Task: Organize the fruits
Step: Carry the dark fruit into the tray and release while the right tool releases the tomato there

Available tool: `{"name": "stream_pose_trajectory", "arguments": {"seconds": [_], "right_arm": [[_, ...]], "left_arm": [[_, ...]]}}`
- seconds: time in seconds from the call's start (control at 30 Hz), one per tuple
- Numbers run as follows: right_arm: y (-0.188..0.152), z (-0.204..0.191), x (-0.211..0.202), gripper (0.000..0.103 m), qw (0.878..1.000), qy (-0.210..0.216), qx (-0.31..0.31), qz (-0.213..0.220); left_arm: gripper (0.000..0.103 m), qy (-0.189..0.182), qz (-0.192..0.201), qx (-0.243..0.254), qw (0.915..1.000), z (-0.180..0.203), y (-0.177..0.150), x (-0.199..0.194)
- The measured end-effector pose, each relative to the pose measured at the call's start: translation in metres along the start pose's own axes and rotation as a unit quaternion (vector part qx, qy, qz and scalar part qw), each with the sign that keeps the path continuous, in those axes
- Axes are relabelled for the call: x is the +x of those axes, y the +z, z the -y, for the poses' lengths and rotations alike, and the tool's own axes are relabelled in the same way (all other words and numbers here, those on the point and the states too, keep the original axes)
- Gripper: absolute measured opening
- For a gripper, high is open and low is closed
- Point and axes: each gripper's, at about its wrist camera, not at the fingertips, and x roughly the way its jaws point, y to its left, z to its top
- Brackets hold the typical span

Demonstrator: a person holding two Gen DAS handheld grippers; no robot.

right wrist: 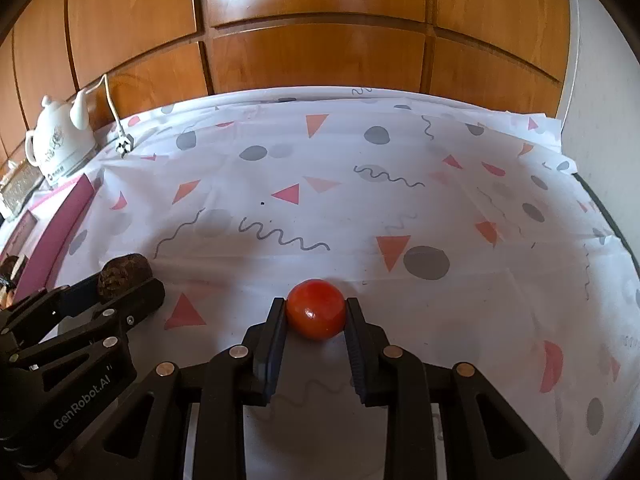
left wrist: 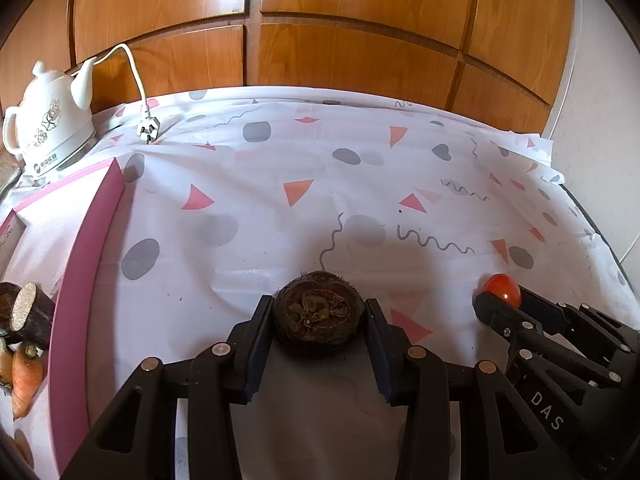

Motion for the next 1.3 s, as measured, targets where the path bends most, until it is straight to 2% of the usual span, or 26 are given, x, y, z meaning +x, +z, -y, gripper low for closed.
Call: {"name": "stream_pose_trajectory", "arguments": {"seconds": [0.27,0.53,0.73,0.87,1.1,1.3], "right_arm": [[0.001,0.001,0.0,0.029,1.0,0.003,0.003,0.004],[0.0,0.0,-0.001,0.029,1.0,0.0,-0.003,0.006],[0.001,-0.001,0.0,0.029,1.0,-0.003,-0.008,0.004],[-0.001,-0.005,-0.002,0.029,1.0,-0.004,-0.016,0.003],[-0.006,-0.023,-0.008,0.028,0.999,0.013,-0.033,-0.002],[-0.007,-0.045,-0.013,0.028,0.998,0.057,-0.038,-0.016]], "left_arm": [[0.044,0.002,0.0,0.002,1.0,0.0,0.0,0.0],[0.044,-0.005,-0.003,-0.016,0.9998,-0.004,0.001,-0.005],[0.044,0.004,-0.007,-0.028,0.9996,-0.009,-0.002,-0.021],[0.044,0.006,0.01,-0.028,0.9995,-0.012,-0.001,-0.039],[0.044,0.012,0.036,-0.023,0.999,-0.02,0.002,-0.07],[0.044,0.025,0.047,-0.037,0.9979,-0.042,0.0,-0.092]]}}
